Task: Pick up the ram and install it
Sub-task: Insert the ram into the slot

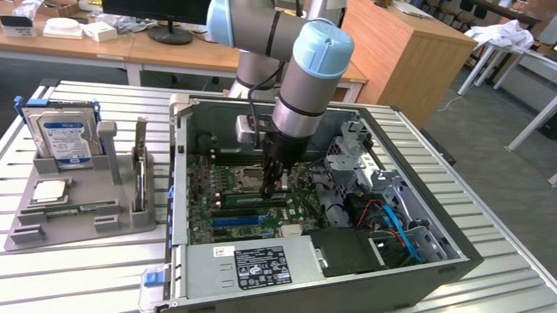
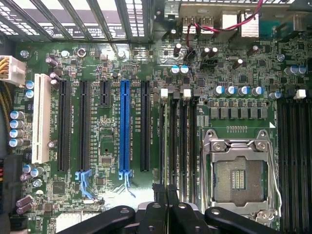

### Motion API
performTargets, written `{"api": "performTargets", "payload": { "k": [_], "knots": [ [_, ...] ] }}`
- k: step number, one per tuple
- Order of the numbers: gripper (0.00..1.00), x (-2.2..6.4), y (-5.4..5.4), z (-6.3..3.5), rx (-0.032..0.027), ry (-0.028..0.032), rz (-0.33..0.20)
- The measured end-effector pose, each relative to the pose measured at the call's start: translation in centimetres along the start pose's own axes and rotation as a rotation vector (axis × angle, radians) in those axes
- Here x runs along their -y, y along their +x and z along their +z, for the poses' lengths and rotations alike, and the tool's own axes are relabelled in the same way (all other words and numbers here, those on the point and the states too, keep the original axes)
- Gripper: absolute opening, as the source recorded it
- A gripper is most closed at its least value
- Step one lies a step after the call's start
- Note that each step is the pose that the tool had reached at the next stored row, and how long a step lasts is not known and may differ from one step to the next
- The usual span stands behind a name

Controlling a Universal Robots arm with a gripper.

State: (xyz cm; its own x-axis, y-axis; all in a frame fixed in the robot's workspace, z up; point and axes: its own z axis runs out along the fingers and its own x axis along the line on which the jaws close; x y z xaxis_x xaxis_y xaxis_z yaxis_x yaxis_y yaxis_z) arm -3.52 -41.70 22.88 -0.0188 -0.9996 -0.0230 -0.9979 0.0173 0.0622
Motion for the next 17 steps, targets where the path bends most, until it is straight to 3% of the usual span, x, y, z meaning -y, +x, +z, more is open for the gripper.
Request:
{"api": "performTargets", "payload": {
  "k": [9, 17],
  "knots": [
    [0.12, -0.06, 0.0, -0.98, 0.0008, -0.0002, 0.0],
    [0.12, -0.12, 0.0, -1.91, 0.006, -0.0002, -0.001]
  ]
}}
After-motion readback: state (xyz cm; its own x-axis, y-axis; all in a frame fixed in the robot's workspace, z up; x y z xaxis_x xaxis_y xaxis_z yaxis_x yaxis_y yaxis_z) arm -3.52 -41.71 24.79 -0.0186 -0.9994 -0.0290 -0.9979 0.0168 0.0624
